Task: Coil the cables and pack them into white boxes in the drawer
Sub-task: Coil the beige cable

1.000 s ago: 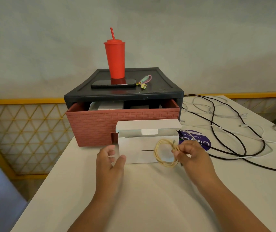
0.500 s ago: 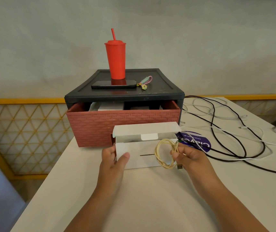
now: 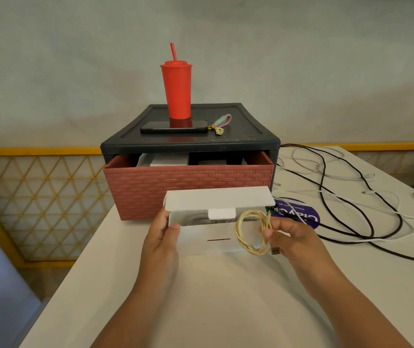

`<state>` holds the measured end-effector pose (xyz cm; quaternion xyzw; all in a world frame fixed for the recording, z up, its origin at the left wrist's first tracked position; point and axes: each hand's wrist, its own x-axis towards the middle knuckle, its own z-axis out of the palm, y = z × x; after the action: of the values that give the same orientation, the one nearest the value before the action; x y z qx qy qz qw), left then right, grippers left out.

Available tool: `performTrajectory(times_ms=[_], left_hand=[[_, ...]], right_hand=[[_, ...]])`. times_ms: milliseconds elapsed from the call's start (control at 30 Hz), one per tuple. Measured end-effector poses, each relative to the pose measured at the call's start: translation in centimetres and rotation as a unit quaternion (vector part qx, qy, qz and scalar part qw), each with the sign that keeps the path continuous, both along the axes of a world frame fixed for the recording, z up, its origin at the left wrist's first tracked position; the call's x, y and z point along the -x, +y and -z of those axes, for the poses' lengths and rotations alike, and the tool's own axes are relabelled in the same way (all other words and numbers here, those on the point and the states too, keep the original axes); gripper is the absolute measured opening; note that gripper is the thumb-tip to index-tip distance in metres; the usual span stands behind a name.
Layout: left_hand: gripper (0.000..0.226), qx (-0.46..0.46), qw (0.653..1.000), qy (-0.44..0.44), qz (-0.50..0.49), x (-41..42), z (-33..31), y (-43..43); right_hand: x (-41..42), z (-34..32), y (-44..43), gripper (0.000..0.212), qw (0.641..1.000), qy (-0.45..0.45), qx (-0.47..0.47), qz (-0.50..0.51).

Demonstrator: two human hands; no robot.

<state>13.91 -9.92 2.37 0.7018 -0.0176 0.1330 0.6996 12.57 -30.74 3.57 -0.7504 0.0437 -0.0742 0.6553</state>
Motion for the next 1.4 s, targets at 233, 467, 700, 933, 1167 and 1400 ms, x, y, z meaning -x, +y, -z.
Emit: performTrajectory(times_ms=[233,467,700,933,1167,1400], left_hand=[[0.058,-0.050,0.997,0.002,0.059,0.7,-0.8,-0.1],[0.054,-0.088,0.985,-0.020,0.147,1.5,-0.6,-1.1],[0.062,-0.077,0.982,-0.043,0.165,2.1,-0.5,-1.4],[0.062,-0.085,0.982,-0.057,0.161,2.2,-0.3,-1.3],[0.063,-0.091,0.980,-0.070,0.164,2.2,-0.2,-1.5],[0.063,-0.093,0.980,-0.079,0.156,2.1,0.0,-1.5]], right_hand=[[0.7,-1.6,-0.4,0.024,0.990,-0.102,0.031,0.088],[1.7,-1.9,-0.5,0.012,0.904,-0.308,0.233,0.184],[1.1,-1.0,-0.7,0.026,0.817,-0.363,0.437,0.096],[1.6,-1.6,-0.9,0.023,0.870,-0.271,0.411,-0.027],[2.2,-2.5,-1.1,0.020,0.905,-0.156,0.381,-0.107],[2.5,-2.7,-1.1,0.024,0.884,-0.132,0.423,-0.150]])
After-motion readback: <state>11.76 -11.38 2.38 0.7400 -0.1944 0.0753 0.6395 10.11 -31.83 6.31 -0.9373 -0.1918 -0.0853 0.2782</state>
